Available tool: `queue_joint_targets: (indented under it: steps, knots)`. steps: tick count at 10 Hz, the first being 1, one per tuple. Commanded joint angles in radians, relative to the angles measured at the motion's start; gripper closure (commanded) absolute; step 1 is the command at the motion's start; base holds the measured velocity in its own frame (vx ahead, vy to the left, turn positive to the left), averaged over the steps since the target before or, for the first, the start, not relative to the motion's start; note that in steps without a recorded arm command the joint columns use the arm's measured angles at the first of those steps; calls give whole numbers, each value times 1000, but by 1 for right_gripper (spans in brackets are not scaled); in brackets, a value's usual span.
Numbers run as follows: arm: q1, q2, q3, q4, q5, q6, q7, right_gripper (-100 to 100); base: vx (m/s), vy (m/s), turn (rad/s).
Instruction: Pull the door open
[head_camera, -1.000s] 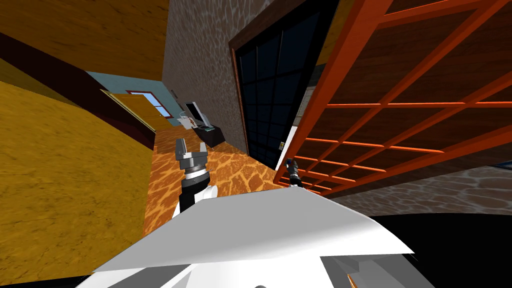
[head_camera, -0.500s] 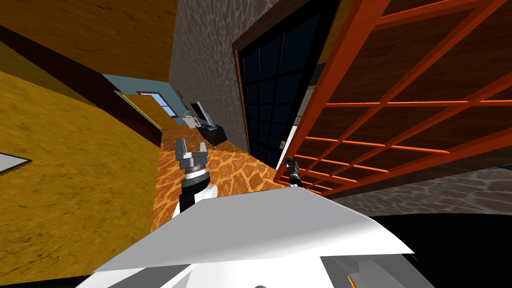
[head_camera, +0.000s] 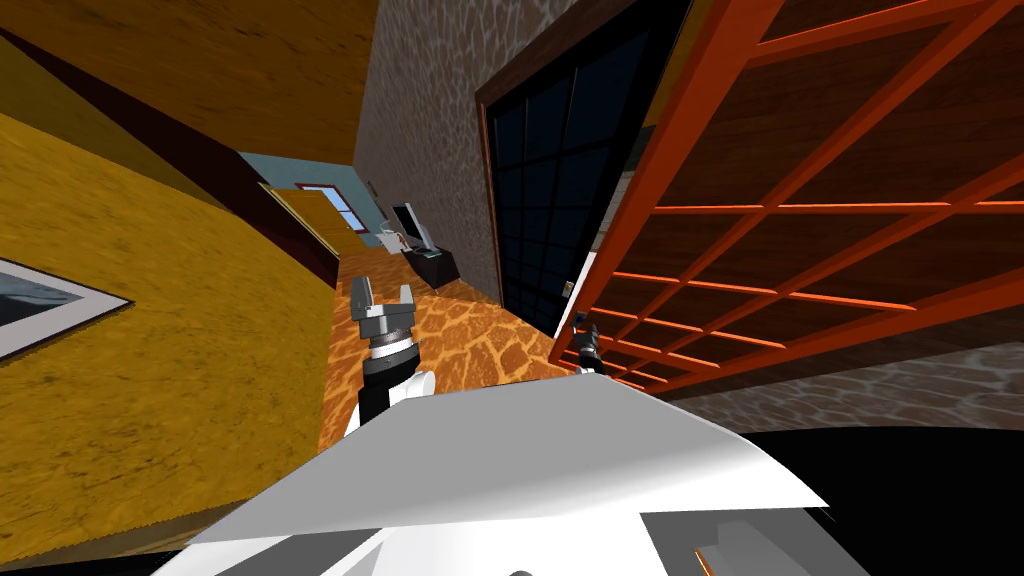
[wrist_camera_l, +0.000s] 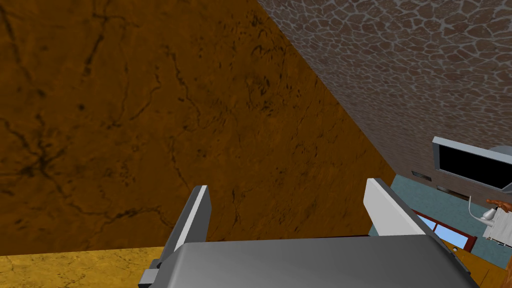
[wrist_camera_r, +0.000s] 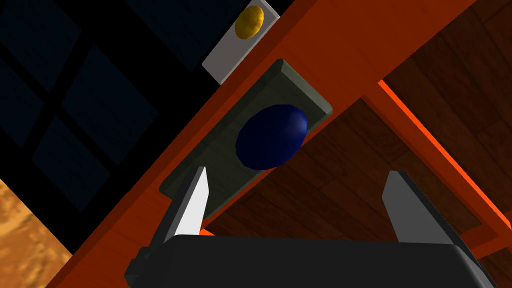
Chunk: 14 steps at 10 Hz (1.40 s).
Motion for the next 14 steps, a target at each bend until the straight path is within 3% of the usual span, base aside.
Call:
queue_joint_targets:
  steps: [1, 2, 3, 5, 8, 10, 14]
  knots:
    - [2, 0, 4, -4, -15, 0, -39, -100, -64, -2, 36]
    - [3, 1, 10, -9, -39, 0, -74, -100, -66, 6, 68]
    - [3, 1, 10, -9, -39, 0, -80, -100, -45, -1, 36]
    - [5, 2, 23, -18, -86, -1, -145, -100, -61, 5, 103]
    - [6, 3, 29, -23, -110, -1, -203, -100, -56, 0, 47]
    - [8, 5, 41, -32, -155, -2, -268, -100, -61, 4, 92]
    - [10, 6, 52, -40, -196, -2, -357, -100, -62, 7, 58]
